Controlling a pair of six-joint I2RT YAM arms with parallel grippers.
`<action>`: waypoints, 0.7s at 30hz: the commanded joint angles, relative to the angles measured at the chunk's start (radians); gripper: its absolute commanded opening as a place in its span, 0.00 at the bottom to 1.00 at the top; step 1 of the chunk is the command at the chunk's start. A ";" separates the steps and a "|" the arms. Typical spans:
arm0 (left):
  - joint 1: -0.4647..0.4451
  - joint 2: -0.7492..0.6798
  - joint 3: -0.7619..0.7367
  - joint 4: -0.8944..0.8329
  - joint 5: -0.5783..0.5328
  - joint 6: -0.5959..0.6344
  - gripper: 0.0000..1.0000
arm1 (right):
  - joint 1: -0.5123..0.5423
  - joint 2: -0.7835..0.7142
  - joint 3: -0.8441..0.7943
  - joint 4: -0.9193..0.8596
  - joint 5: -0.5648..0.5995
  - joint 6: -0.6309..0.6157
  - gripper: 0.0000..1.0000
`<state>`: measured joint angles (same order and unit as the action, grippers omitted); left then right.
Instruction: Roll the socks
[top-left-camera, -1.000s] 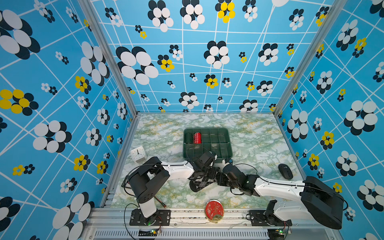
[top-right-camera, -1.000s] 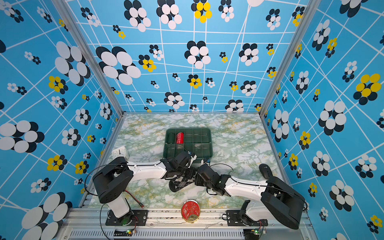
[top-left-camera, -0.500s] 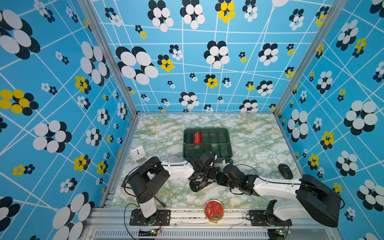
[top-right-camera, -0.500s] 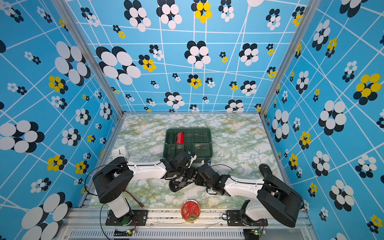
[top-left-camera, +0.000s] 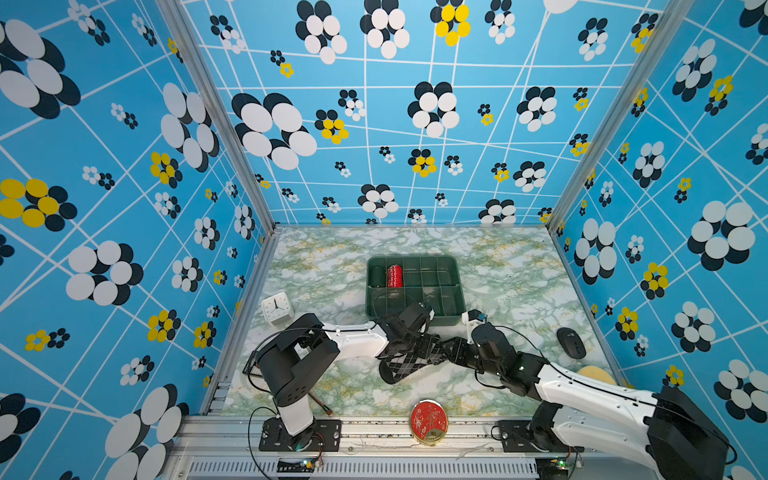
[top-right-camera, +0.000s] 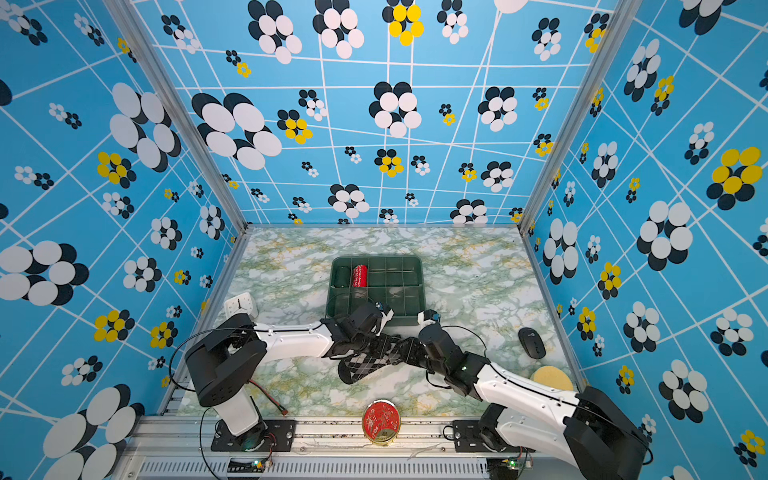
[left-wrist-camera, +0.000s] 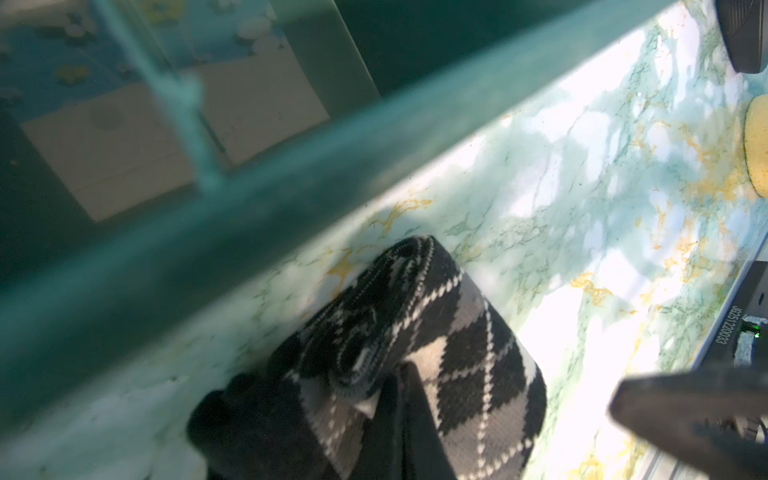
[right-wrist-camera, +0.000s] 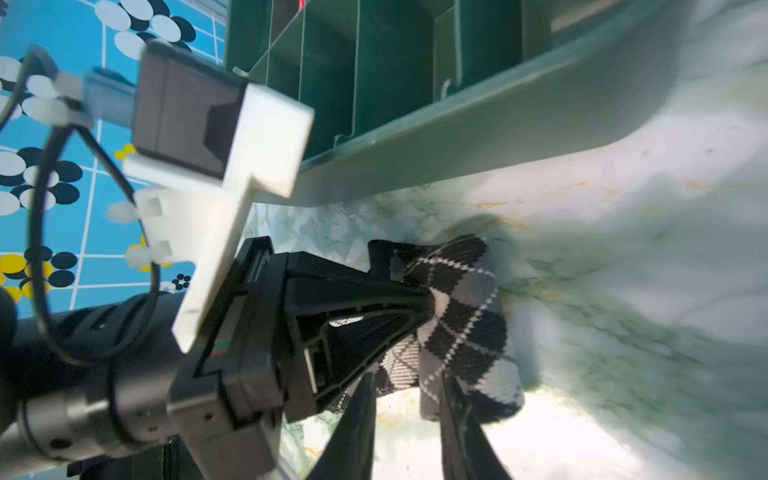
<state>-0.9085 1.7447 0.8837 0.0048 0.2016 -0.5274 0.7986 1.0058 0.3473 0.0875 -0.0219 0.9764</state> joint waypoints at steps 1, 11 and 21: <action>-0.004 0.044 -0.042 -0.075 0.010 0.020 0.00 | -0.048 -0.072 -0.052 -0.119 -0.015 -0.002 0.31; 0.003 0.042 -0.044 -0.081 0.012 0.024 0.00 | -0.122 -0.057 -0.123 0.004 -0.138 0.021 0.35; 0.004 0.041 -0.056 -0.065 0.018 0.016 0.00 | -0.127 0.123 -0.125 0.199 -0.192 0.042 0.35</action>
<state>-0.9035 1.7447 0.8715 0.0273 0.2134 -0.5240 0.6781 1.1099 0.2298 0.2134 -0.1902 1.0084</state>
